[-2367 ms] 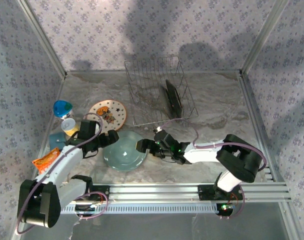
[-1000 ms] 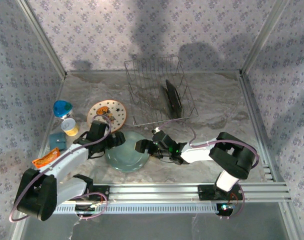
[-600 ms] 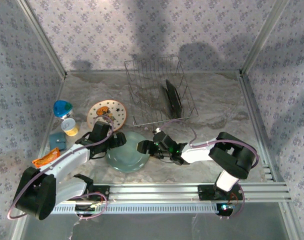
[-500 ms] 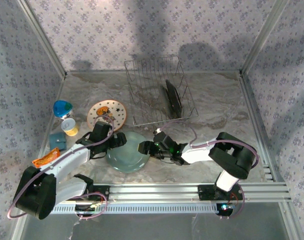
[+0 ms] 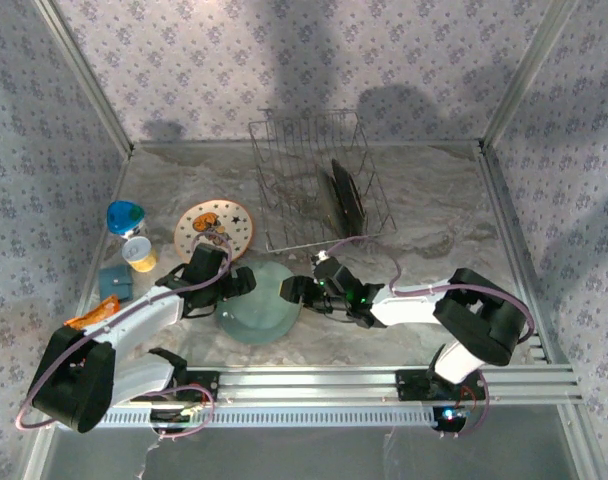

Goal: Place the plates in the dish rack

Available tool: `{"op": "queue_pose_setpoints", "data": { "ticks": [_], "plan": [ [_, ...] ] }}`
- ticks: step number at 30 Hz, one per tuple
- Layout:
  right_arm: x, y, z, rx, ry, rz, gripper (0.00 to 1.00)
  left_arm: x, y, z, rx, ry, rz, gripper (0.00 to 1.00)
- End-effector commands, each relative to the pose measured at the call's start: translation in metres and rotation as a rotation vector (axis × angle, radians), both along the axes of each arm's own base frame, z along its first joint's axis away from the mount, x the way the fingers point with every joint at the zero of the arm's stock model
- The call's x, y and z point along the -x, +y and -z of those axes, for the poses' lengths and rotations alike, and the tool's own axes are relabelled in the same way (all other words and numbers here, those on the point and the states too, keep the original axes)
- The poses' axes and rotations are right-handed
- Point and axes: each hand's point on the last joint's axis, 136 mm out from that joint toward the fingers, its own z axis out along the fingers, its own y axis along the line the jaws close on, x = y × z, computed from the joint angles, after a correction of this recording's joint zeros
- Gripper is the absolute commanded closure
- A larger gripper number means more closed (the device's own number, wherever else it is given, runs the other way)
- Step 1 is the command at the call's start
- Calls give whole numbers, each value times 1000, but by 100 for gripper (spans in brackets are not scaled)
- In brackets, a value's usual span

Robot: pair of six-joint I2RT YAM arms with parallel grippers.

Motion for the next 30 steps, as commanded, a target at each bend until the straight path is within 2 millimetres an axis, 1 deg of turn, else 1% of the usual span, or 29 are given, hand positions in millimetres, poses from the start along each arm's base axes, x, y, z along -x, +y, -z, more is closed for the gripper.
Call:
{"op": "queue_pose_setpoints", "data": {
  "ticks": [1,6,10,14,21,30],
  "plan": [
    [3,17,-24,-71,-36,-60,39,-10,-27,-24,111,-40,46,1],
    [5,27,-16,-72,-17,-78,39,-11,-29,-29,124,-49,43,1],
    [5,31,-12,-68,-7,-83,43,-10,-28,-31,123,-54,40,1],
    [6,33,-11,-71,0,-87,51,-9,-27,-31,123,-56,40,1],
    [5,29,-15,-57,-9,-82,57,-7,-26,-30,119,-52,41,1],
    [1,16,-25,-36,-27,-53,66,-6,-25,-31,114,-55,43,1]
  ]
}}
